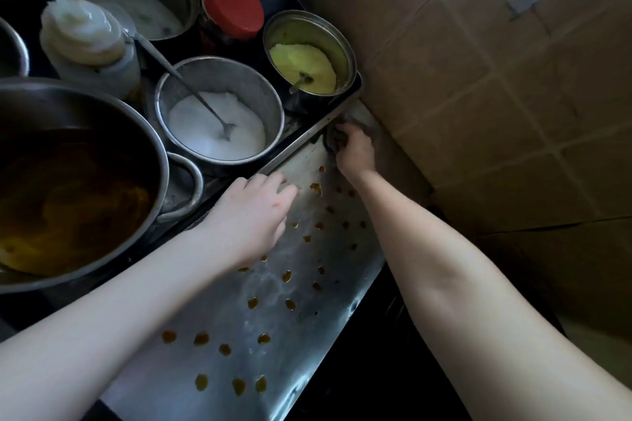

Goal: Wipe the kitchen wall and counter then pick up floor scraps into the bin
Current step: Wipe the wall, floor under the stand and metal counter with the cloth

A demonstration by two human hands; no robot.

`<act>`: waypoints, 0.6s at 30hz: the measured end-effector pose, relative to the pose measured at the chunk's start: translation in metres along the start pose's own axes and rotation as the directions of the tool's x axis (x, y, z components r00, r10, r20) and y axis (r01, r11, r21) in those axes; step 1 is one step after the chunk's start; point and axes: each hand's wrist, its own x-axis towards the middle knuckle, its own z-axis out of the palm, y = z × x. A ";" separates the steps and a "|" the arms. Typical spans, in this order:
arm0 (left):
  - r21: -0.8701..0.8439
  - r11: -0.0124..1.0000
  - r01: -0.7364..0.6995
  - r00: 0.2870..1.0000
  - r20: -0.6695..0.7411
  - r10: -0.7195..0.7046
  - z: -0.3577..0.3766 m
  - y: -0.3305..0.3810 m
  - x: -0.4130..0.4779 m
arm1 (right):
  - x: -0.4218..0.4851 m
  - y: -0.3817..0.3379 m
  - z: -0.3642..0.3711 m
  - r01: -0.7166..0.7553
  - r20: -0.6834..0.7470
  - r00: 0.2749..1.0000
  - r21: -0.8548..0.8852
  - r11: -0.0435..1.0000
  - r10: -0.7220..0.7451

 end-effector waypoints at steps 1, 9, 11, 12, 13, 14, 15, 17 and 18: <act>-0.002 1.000 0.003 1.000 0.001 -0.003 0.000 -0.001 -0.001 | -0.003 -0.001 0.002 0.012 0.001 1.000 -0.016 1.000 -0.012; -0.007 1.000 0.014 0.997 0.072 -0.014 0.000 -0.005 -0.024 | -0.069 0.039 0.003 0.229 0.131 0.966 -0.026 0.973 -0.224; -0.006 1.000 0.021 0.996 0.089 -0.020 0.000 -0.005 -0.029 | -0.082 0.059 -0.005 0.219 0.127 0.968 -0.028 0.975 -0.214; -0.007 1.000 0.021 0.995 0.094 -0.020 0.000 -0.006 -0.031 | -0.089 0.068 -0.010 0.203 0.114 0.973 -0.032 0.979 -0.199; -0.007 1.000 0.022 0.995 0.096 -0.021 0.000 -0.006 -0.032 | -0.096 0.077 -0.014 0.178 0.101 0.980 -0.040 0.983 -0.173; -0.008 1.000 0.023 0.995 0.095 -0.023 -0.001 -0.006 -0.034 | -0.104 0.085 -0.017 0.143 0.086 0.987 -0.048 0.989 -0.138; -0.010 1.000 0.027 0.995 0.095 -0.026 -0.002 -0.006 -0.035 | -0.110 0.091 -0.019 0.104 0.067 0.993 -0.052 0.993 -0.100; -0.015 0.999 0.033 0.994 0.102 -0.032 -0.002 -0.005 -0.038 | -0.121 0.096 -0.017 0.023 0.012 1.000 -0.043 0.999 -0.023; -0.015 0.999 0.034 0.994 0.105 -0.032 -0.003 -0.005 -0.040 | -0.125 0.094 -0.013 -0.029 -0.019 0.999 -0.028 0.999 0.029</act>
